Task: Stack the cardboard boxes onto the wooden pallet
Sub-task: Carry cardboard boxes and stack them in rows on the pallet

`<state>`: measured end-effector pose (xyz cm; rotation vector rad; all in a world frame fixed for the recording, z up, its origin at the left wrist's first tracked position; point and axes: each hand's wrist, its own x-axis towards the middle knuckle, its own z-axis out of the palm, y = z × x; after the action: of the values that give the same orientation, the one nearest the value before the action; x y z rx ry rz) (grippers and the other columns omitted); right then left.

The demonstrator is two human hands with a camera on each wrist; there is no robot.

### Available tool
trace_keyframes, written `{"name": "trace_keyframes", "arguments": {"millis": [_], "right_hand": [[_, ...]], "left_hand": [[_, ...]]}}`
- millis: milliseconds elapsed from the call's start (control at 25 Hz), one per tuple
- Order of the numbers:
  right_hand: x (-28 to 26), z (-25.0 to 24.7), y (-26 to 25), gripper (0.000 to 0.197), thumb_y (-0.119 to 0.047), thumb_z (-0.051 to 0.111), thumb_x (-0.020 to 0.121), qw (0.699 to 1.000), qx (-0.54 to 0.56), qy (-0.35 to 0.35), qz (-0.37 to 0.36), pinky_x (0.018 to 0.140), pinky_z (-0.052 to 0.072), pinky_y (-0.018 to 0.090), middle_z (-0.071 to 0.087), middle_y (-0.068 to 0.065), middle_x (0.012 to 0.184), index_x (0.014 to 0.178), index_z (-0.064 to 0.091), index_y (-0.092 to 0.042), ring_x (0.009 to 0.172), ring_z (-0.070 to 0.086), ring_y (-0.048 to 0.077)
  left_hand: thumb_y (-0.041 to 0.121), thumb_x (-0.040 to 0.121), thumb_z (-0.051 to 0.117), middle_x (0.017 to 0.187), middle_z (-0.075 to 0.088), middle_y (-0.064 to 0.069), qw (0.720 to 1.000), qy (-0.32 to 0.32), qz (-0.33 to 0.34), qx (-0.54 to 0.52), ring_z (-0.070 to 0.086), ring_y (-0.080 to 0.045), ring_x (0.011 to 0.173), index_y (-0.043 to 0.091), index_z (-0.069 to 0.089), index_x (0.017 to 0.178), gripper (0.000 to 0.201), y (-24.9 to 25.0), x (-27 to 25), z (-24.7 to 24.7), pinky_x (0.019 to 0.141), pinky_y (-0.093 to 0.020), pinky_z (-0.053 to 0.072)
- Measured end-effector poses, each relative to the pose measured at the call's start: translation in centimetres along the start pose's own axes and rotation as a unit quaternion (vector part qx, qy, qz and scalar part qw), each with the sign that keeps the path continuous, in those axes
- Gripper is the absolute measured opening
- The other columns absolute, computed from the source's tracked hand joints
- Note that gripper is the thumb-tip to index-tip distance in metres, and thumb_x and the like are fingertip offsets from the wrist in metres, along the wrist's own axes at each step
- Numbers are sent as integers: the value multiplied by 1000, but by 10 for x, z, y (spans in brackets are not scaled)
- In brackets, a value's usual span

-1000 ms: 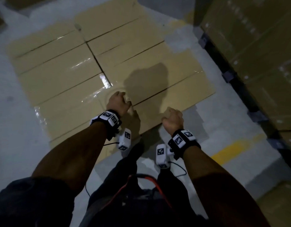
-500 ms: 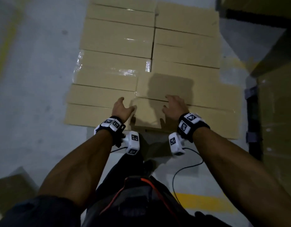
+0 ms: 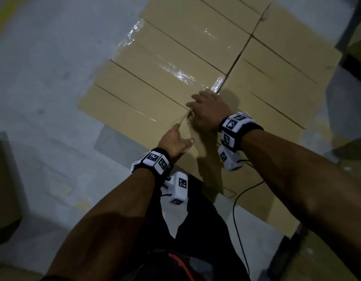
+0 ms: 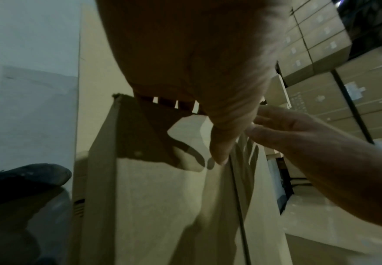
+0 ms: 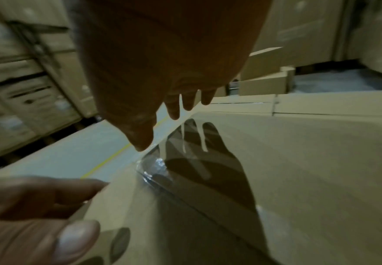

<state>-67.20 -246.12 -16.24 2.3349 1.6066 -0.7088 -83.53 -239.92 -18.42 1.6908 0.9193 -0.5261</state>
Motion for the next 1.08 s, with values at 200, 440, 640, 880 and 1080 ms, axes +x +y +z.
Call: {"name": "trace_keyframes", "arguments": {"millis": [200,440,640,880,1080], "right_hand": [[2,12,16,55,-51,43,100,993,-72,-23,-86,118,16,45,38,6,154,149,40,-28,148,22,29],[-16,32,26,53,-55,48,95,987,-79,11,-142,110,29,44,52,8,140,140,52,-26,136,38,29],[-31,40,32,52,-54,51,95,984,-92,4,-151,110,30,43,51,6,141,140,50,-27,135,38,27],[-52,47,40,54,-51,50,97,988,-80,-10,-135,116,21,44,43,6,150,145,46,-28,144,26,29],[-57,48,45,55,-48,51,97,986,-81,-20,-144,118,20,46,40,8,153,146,45,-26,147,23,32]], "left_hand": [[44,88,71,146,45,-16,998,43,-25,49,50,-33,125,14,17,154,91,-1,0,22,94,-36,42],[47,87,70,131,52,-16,994,68,-36,72,55,-34,114,13,29,143,77,-7,-19,56,90,-39,46],[47,88,67,129,53,-15,993,80,-37,73,55,-34,112,15,32,141,71,-9,-32,79,89,-40,47],[46,91,63,136,50,-12,992,93,-48,73,54,-34,117,18,29,145,69,-4,-40,103,92,-42,47],[45,93,62,142,47,-11,991,106,-49,63,51,-33,122,20,26,149,71,-4,-44,113,94,-42,46]]}}
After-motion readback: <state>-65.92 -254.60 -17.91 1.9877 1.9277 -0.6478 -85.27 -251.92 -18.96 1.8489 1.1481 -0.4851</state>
